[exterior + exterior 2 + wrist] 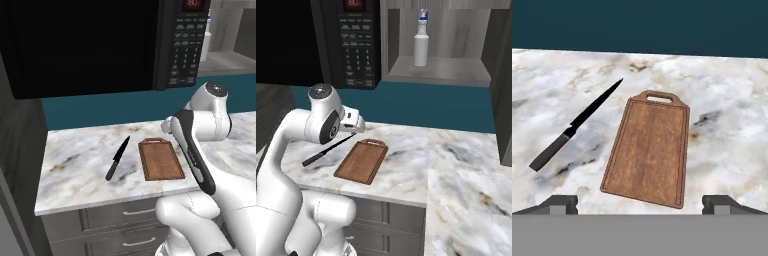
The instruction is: Move the cutting board and knife to the sink. Then move spray from the cabinet to the counter.
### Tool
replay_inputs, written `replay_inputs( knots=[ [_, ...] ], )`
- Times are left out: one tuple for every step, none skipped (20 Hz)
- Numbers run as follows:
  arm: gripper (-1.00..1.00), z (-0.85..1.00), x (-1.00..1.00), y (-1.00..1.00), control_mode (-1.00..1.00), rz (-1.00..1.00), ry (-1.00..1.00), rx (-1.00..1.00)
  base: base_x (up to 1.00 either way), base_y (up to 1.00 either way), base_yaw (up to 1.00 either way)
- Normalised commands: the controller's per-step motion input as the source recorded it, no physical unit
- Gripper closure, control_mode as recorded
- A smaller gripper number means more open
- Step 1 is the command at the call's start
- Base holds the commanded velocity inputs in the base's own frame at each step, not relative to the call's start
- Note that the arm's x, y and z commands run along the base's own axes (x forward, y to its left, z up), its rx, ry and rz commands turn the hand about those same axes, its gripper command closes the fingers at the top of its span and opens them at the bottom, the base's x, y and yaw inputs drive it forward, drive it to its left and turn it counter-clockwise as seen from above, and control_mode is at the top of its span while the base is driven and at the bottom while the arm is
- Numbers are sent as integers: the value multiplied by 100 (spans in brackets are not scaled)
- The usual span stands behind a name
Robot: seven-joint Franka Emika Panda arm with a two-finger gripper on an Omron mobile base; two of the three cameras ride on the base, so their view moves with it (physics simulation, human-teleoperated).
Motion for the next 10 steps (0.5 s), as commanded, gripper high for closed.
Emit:
replay_inputs(
  knots=[
    [-100, -22, 24, 0, -100, 0, 1, 0, 0, 0, 0],
    [-100, -23, 24, 0, -100, 0, 0, 0, 0, 0, 0],
    [-100, -26, 22, 0, -100, 0, 0, 0, 0, 0, 0],
    [-100, -27, 22, 0, -100, 0, 0, 0, 0, 0, 0],
    [-100, -28, 23, 0, -100, 0, 0, 0, 0, 0, 0],
    [-100, -26, 27, 0, -100, 0, 0, 0, 0, 0, 0],
    [-100, -25, 32, 0, -100, 0, 0, 0, 0, 0, 0],
    [-100, -25, 36, 0, -100, 0, 0, 0, 0, 0, 0],
    [-100, -25, 39, 0, -100, 0, 0, 0, 0, 0, 0],
    [-100, -26, 40, 1, -100, 0, 0, 0, 0, 0, 0]
  ],
)
